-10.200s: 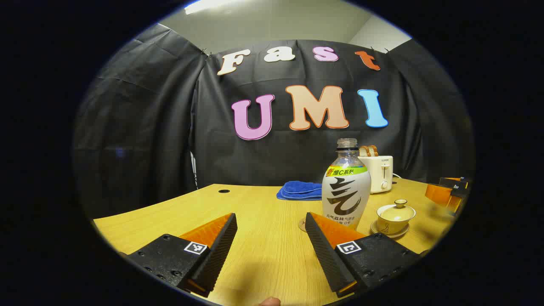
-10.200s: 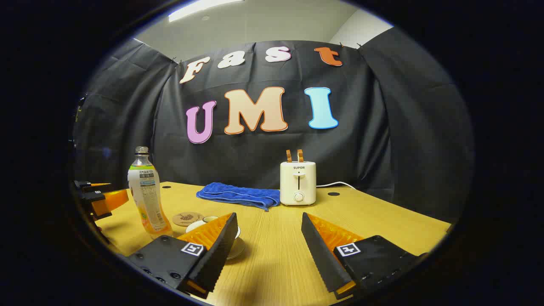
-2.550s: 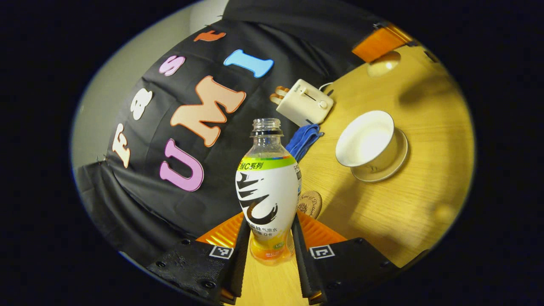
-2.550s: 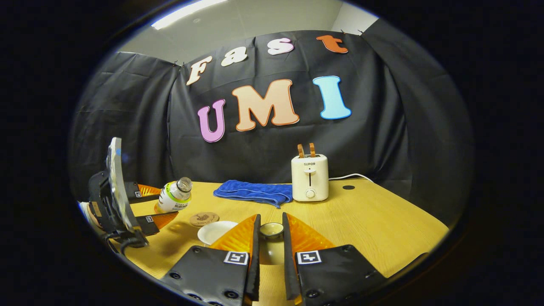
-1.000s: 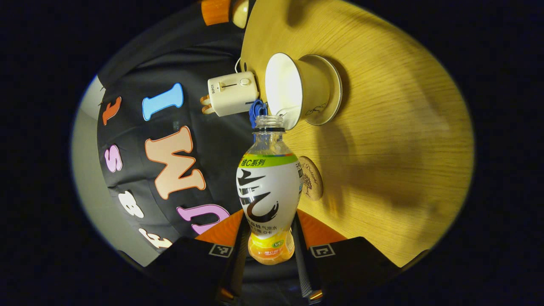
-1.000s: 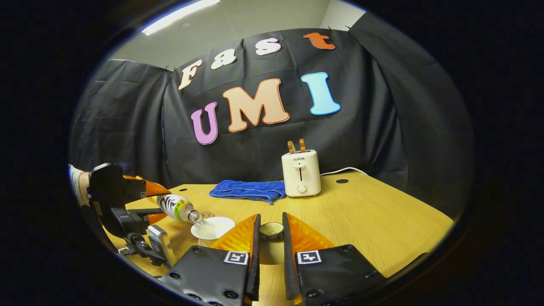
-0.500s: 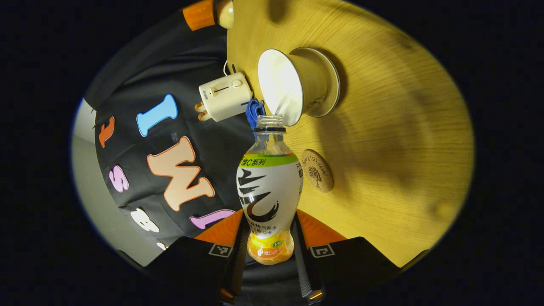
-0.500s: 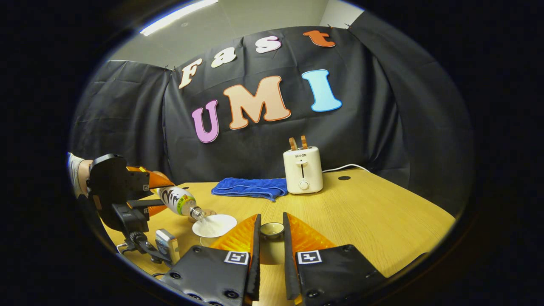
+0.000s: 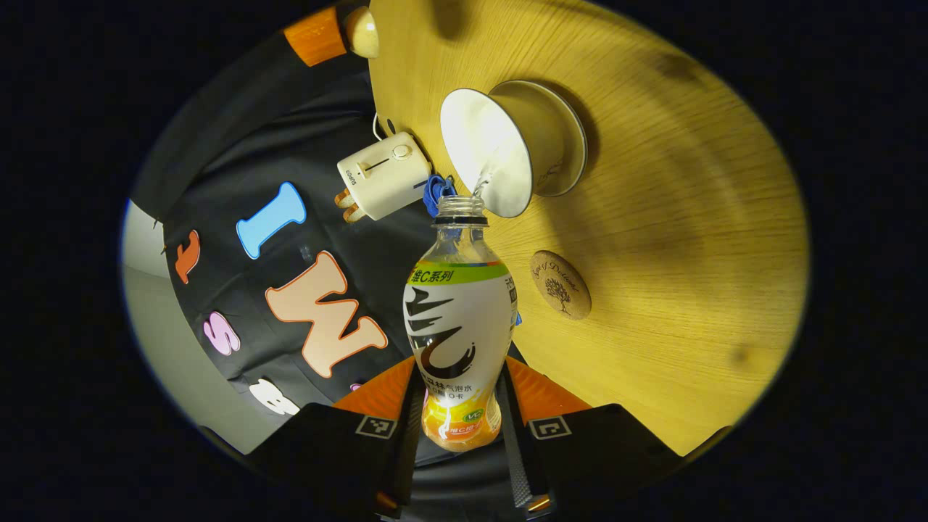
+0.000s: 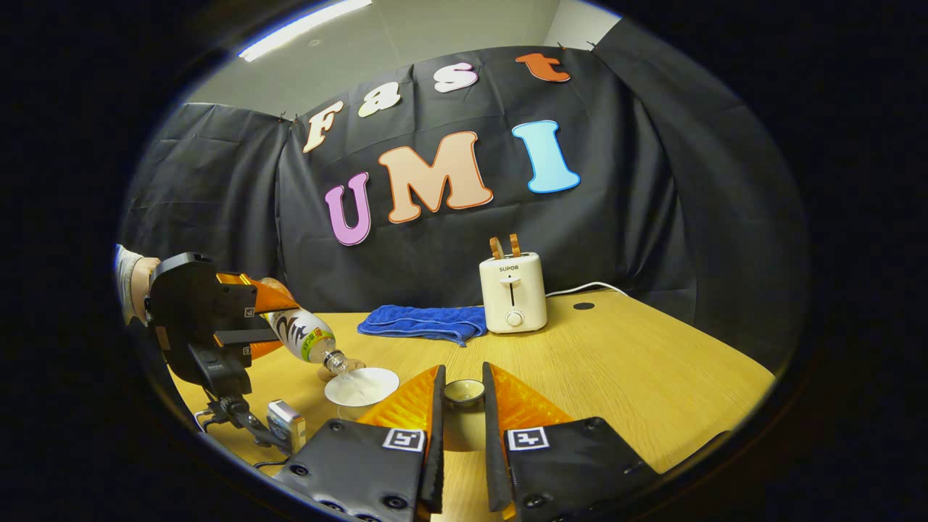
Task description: Open the teacup lid with one hand, grasp the water bottle and pour water into the teacup with the other hand; after pouring, place the water bottle on the coaster and then close the teacup lid.
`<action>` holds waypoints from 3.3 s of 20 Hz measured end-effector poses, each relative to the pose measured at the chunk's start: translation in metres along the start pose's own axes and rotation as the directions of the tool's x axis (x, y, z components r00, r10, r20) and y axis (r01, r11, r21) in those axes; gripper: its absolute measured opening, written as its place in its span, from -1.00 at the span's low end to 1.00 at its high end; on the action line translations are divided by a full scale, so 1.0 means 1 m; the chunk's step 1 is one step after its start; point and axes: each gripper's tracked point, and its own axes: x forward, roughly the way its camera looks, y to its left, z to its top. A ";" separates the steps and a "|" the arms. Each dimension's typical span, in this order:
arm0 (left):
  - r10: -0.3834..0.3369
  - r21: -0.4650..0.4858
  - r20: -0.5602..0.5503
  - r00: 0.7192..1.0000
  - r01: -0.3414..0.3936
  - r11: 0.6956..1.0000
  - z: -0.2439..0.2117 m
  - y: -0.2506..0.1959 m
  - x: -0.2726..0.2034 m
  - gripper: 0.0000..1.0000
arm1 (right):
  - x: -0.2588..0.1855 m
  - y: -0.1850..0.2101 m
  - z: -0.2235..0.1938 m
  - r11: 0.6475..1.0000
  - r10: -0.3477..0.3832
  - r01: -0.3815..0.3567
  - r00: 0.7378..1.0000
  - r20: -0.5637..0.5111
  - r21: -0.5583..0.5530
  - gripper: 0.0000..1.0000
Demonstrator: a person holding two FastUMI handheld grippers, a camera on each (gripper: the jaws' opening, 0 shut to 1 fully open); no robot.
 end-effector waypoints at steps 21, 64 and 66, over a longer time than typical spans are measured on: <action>0.010 0.138 0.005 1.000 -0.010 0.990 0.001 0.019 -0.005 0.02 | -0.003 0.002 0.004 1.000 0.010 -0.010 1.000 0.001 -0.012 -0.50; -0.026 -0.914 0.285 0.958 0.280 0.293 0.040 -0.037 -0.004 0.00 | -0.004 0.033 -0.010 0.996 0.069 -0.070 0.997 -0.033 -0.061 -0.46; 0.000 -0.933 0.280 0.960 0.272 0.236 0.033 -0.029 -0.005 0.00 | -0.004 0.034 -0.009 0.996 0.070 -0.072 0.997 -0.031 -0.062 -0.46</action>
